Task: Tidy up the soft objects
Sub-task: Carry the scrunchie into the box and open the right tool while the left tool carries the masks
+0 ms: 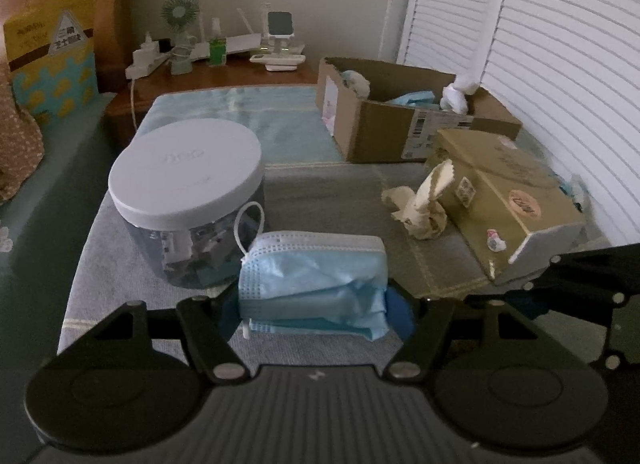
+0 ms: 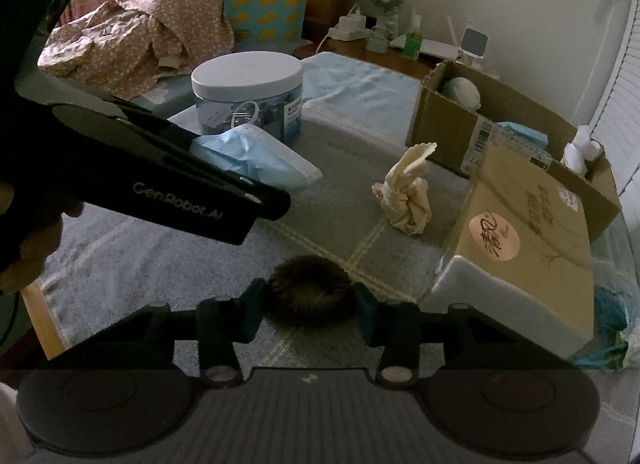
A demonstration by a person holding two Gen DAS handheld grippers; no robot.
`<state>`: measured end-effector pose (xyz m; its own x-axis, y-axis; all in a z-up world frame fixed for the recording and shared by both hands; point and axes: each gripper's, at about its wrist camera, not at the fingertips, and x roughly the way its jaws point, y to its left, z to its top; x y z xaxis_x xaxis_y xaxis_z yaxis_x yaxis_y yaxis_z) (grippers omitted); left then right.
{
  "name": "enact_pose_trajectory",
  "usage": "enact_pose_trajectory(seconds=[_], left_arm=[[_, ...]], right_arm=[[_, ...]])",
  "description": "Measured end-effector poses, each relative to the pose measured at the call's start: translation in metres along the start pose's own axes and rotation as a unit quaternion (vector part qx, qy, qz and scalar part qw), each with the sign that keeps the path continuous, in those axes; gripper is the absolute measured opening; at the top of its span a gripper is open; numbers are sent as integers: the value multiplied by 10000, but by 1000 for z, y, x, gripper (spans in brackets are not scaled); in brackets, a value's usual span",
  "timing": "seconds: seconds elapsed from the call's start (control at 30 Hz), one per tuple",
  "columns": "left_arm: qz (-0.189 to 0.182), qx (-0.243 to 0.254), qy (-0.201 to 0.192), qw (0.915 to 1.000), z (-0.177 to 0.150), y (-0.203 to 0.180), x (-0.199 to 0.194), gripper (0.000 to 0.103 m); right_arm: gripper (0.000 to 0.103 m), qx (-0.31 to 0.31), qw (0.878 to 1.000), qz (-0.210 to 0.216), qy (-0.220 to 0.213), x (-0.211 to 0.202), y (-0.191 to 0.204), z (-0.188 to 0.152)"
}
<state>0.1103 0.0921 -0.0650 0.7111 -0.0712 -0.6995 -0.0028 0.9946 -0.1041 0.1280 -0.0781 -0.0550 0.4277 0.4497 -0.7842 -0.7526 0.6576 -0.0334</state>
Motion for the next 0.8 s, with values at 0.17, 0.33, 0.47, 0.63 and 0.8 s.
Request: enact_pose_trajectory(seconds=[0.17, 0.33, 0.47, 0.63, 0.8], left_arm=[[-18, 45, -64, 10000, 3, 1, -11, 70], [-95, 77, -211, 9997, 10, 6, -28, 70], [-131, 115, -284, 9994, 15, 8, -38, 70], [-197, 261, -339, 9989, 20, 5, -45, 70], [-409, 352, -371, 9979, 23, -1, -50, 70]], right_arm=[[47, -73, 10000, -10, 26, -5, 6, 0], [47, -197, 9998, 9, -41, -22, 12, 1], [47, -142, 9997, -35, -215, -43, 8, 7], [47, -104, 9986, -215, -462, -63, -6, 20], [47, -45, 9965, -474, -691, -71, -30, 38]])
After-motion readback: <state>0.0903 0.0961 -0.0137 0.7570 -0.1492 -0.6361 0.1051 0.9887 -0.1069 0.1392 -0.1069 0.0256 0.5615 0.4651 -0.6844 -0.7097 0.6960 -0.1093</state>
